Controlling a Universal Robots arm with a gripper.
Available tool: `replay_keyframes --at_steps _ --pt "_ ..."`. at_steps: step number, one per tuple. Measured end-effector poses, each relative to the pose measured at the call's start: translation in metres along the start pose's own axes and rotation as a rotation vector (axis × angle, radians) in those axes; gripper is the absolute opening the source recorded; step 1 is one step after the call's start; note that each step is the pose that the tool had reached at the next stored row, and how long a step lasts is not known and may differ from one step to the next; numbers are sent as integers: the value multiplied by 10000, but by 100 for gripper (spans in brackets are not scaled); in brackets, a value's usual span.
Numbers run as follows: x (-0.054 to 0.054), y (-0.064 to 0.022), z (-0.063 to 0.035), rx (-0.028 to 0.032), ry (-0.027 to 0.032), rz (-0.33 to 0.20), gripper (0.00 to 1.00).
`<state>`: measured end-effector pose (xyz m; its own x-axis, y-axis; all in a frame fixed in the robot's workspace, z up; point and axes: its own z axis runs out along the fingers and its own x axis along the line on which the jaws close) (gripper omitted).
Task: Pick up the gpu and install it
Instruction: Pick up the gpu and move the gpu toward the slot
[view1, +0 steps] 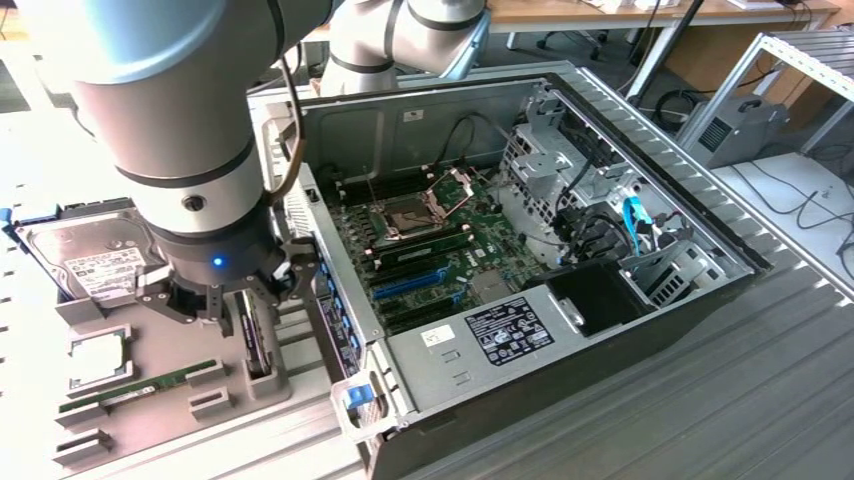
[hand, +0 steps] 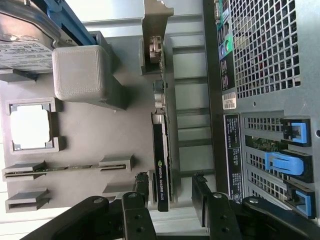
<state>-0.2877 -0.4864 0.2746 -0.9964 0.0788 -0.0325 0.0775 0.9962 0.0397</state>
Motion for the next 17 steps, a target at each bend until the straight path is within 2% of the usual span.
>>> replay_keyframes --at_steps 17 --pt "3 -3 78 1 0 5 48"
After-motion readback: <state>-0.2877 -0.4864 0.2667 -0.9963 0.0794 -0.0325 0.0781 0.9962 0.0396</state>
